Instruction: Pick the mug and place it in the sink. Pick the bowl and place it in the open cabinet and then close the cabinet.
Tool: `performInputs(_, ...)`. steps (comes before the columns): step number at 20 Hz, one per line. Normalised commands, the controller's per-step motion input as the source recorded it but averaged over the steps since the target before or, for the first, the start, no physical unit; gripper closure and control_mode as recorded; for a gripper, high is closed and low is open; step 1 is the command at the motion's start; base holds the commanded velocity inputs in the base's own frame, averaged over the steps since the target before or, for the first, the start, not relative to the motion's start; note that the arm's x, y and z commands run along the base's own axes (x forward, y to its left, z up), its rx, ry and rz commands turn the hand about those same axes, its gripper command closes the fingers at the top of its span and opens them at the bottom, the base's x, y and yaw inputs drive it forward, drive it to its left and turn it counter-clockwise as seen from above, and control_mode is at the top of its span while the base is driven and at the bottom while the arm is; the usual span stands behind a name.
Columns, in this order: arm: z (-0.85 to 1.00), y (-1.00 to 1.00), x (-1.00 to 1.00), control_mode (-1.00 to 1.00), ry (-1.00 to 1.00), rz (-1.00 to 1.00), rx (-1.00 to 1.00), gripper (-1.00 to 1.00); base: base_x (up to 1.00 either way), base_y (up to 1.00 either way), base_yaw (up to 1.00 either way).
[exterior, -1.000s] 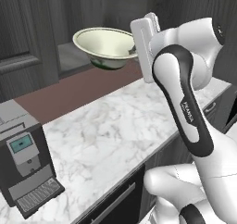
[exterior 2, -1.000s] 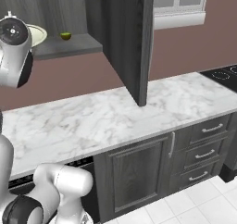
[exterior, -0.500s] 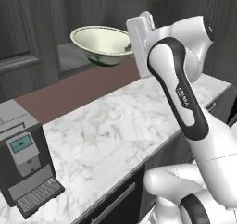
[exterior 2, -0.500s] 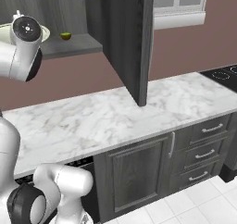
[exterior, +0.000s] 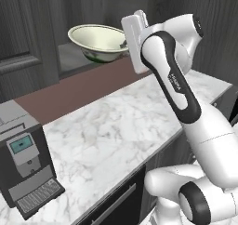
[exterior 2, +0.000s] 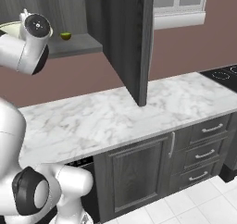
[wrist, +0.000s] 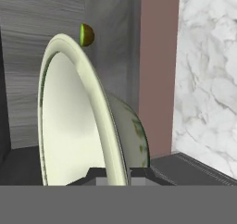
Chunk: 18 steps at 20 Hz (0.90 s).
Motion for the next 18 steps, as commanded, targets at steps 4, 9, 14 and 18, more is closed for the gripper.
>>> performInputs(4, 0.0, 0.17, 0.28, -1.0, 0.0, 0.0, 0.0, 1.0, 0.0, 0.0, 0.0)
performInputs(9, 0.0, 0.21, 0.3, -1.0, 0.0, 0.0, 0.0, 1.0, 0.0, 0.0, 0.0)
performInputs(14, 0.0, 0.12, 0.28, -1.0, 0.0, 0.0, 0.0, 1.0, 0.0, 0.0, 0.0)
performInputs(18, 0.0, 0.0, 0.18, -1.0, 0.0, 0.02, 0.02, 1.0, 0.0, 0.0, 0.0)
